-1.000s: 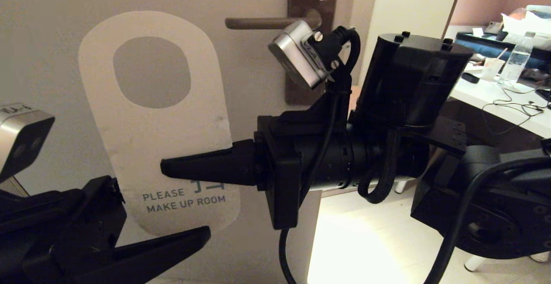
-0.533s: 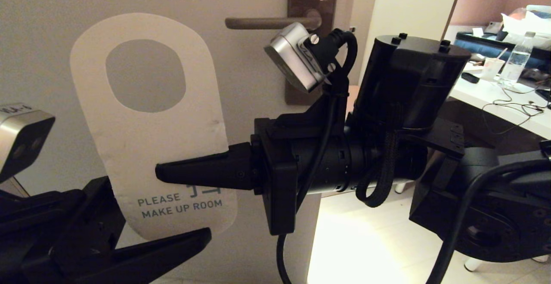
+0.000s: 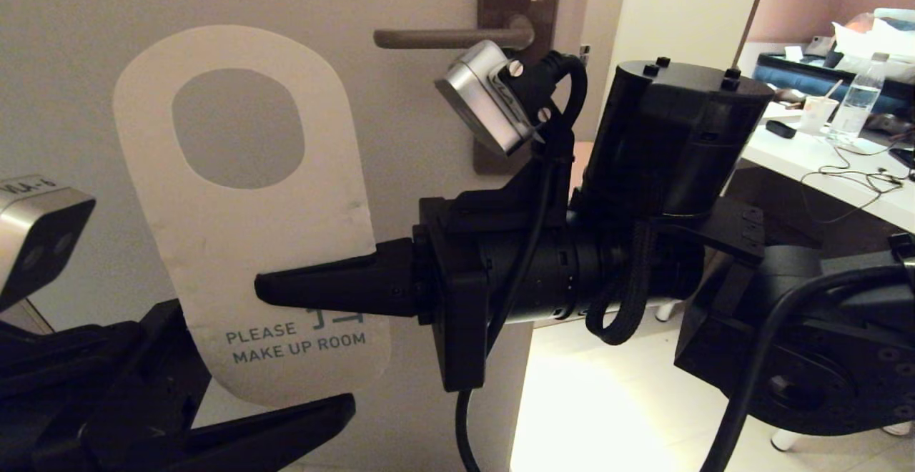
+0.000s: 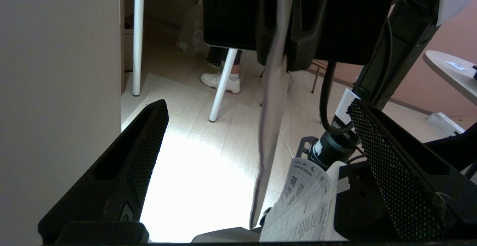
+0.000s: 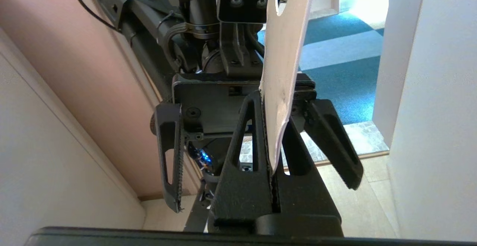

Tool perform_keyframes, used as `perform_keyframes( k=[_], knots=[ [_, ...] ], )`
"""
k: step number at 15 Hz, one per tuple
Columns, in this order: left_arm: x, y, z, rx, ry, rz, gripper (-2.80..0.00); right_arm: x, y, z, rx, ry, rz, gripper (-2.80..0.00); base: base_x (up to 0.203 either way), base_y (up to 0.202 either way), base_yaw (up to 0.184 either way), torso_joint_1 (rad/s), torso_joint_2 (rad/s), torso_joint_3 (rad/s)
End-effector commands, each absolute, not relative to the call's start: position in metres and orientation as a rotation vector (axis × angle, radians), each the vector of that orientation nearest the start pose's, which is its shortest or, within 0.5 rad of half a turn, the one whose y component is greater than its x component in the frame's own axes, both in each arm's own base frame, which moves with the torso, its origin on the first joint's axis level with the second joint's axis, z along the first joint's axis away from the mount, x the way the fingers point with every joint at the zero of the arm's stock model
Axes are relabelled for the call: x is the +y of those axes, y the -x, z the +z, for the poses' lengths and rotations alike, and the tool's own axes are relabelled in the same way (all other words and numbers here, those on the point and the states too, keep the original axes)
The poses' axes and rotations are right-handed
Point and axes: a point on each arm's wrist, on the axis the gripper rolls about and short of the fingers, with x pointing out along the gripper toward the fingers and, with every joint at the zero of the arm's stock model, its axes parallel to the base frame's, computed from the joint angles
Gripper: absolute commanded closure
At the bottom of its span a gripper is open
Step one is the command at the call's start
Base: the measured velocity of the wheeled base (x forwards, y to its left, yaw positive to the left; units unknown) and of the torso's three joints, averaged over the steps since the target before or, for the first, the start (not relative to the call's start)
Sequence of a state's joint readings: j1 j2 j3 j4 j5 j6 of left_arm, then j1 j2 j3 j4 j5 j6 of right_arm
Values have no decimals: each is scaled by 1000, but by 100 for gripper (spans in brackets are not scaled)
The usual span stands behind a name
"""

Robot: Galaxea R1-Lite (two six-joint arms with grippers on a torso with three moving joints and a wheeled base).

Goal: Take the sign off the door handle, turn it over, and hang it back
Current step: Hand it to the other hand

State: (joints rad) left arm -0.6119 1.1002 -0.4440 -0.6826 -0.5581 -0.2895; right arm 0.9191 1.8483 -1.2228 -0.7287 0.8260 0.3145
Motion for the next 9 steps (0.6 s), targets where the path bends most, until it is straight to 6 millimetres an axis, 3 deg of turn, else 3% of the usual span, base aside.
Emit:
perform_keyframes(
  k=[1,9],
  knots=[
    [-95,-114,224,139,258,-1171,-280,300,-205,257,159,-235,1759,0,0,0,0,0,0,0],
    [-94,-113,224,132,254,-1172,-280,303,-203,255,163,-233,1766,0,0,0,0,0,0,0]
  ],
)
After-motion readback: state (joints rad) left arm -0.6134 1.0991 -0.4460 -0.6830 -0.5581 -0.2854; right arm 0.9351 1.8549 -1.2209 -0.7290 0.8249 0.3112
